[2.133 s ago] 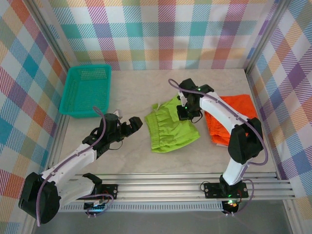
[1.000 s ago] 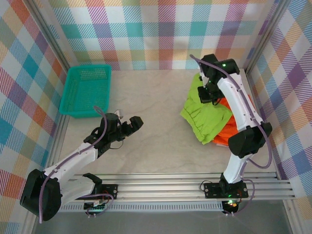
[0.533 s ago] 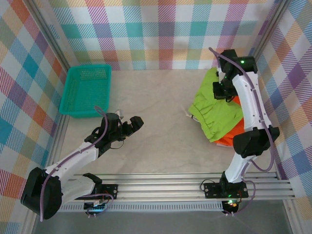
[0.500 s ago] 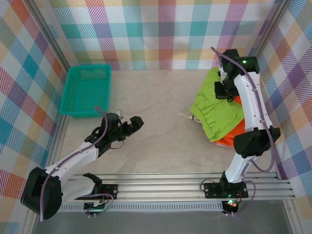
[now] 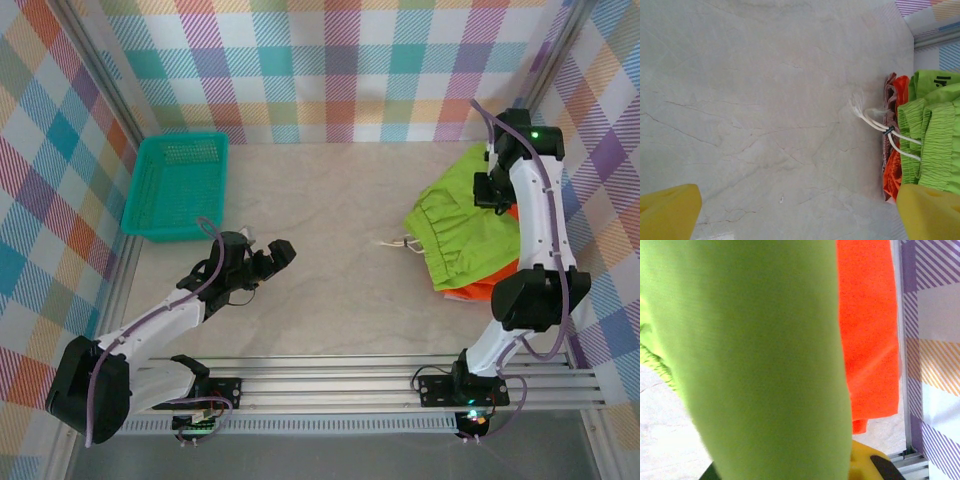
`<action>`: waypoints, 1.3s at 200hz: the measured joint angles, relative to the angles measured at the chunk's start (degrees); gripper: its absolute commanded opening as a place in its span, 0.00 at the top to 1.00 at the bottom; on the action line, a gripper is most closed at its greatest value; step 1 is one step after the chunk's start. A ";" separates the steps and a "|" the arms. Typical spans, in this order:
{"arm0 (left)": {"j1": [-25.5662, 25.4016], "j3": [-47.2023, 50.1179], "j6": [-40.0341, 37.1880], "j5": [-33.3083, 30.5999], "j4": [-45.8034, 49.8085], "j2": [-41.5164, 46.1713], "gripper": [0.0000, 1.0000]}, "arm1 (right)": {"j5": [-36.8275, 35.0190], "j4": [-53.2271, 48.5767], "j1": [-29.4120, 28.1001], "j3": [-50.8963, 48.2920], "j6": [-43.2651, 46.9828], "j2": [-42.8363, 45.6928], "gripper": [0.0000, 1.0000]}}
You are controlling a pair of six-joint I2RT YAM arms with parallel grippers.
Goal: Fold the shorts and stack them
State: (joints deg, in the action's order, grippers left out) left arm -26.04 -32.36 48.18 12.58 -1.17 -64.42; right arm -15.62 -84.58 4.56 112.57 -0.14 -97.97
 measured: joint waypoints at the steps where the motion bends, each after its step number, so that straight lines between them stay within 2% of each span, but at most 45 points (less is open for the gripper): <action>1: 0.00 0.00 0.00 0.00 -0.07 -0.04 0.00 | 0.00 0.07 0.07 -0.09 0.02 0.00 1.00; 84: 0.00 -0.02 0.00 0.42 -0.55 -1.92 0.00 | -3.54 7.80 7.43 -3.34 1.07 -2.01 1.00; 100: 0.00 -0.02 0.00 0.42 -0.57 -1.97 0.00 | -4.31 9.53 8.33 -4.79 1.07 -3.15 0.93; 119: 0.00 -0.02 0.00 0.39 -0.61 -1.97 0.00 | -6.40 11.63 9.40 -6.80 1.05 -4.42 0.91; 143: 0.00 -0.02 0.00 0.42 -0.61 -2.05 0.00 | -9.46 13.16 11.23 -8.22 0.61 -6.71 0.83; 147: 0.00 -0.02 0.00 0.39 -0.59 -2.08 0.00 | -9.92 13.20 11.63 -8.22 0.37 -7.26 0.80; 160: 0.00 -0.02 0.00 0.42 -0.52 -2.16 0.00 | -11.61 13.53 13.03 -8.22 -0.74 -8.81 0.53; 182: 0.00 -0.02 0.00 0.42 -0.50 -2.16 0.00 | -13.75 13.64 15.10 -8.20 -2.14 -10.23 0.20; 204: 0.00 -0.02 0.00 0.42 -0.48 -2.16 0.00 | -13.81 12.81 16.13 -6.14 -3.91 -10.19 0.13; 217: 0.00 -0.02 0.00 0.39 -0.48 -2.16 0.00 | -10.82 12.98 16.06 -4.61 -4.96 -9.31 0.07; 237: 0.00 -0.02 0.00 0.37 -0.48 -2.16 0.00 | 0.33 14.60 15.78 -4.85 -5.88 -5.31 0.00; 260: 0.00 -0.02 0.00 0.37 -0.48 -2.14 0.00 | 15.28 20.48 14.58 -10.58 -7.85 1.57 0.00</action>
State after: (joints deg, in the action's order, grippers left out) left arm -26.04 -32.38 48.18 12.95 -1.65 -66.57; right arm -0.34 -64.10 19.14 102.00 -7.99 -96.40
